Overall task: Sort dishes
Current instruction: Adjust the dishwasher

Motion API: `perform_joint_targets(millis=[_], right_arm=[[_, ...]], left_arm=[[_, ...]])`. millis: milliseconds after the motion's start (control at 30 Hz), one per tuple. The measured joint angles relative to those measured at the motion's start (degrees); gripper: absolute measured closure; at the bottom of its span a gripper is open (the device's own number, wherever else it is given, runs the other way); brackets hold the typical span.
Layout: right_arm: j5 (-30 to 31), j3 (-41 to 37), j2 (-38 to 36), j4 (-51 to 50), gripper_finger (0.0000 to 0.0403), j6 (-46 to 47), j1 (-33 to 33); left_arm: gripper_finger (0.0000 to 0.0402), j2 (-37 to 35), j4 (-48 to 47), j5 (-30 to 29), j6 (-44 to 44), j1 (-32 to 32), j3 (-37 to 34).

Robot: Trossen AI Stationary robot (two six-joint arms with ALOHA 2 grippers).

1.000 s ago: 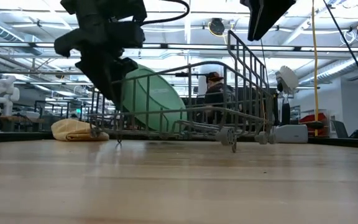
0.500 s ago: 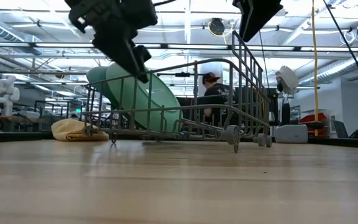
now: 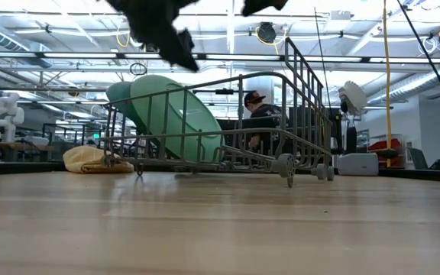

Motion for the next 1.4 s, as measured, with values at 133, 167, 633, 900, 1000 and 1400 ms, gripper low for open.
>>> perform_joint_targets(millis=[133,167,633,900,1000,1400], right_arm=[[-0.7,0.0,4.5,1.7,0.0273,1.4,2.1],[-0.7,0.0,5.7,1.7,0.027,2.0,2.4],[-0.3,0.0,15.0,-1.2,0.026,9.2,3.8],[-1.6,0.0,15.9,-6.4,0.0311,10.0,4.4],[-2.6,0.0,15.8,-6.6,0.0345,8.8,5.1],[-6.0,0.0,15.5,-15.3,0.0348,6.2,9.2]], left_arm=[[0.022,-4.4,-2.8,-0.6,0.1,0.0,1.3],[0.022,-5.8,-3.8,-1.1,0.2,0.0,1.3],[0.022,-20.0,-8.0,-8.6,-1.5,0.0,1.4],[0.022,-20.0,-8.8,-10.0,-1.5,0.0,1.4],[0.022,-20.0,-8.9,-10.0,-1.5,0.0,1.4],[0.022,-20.0,-10.5,-10.0,-1.5,0.0,1.4]])
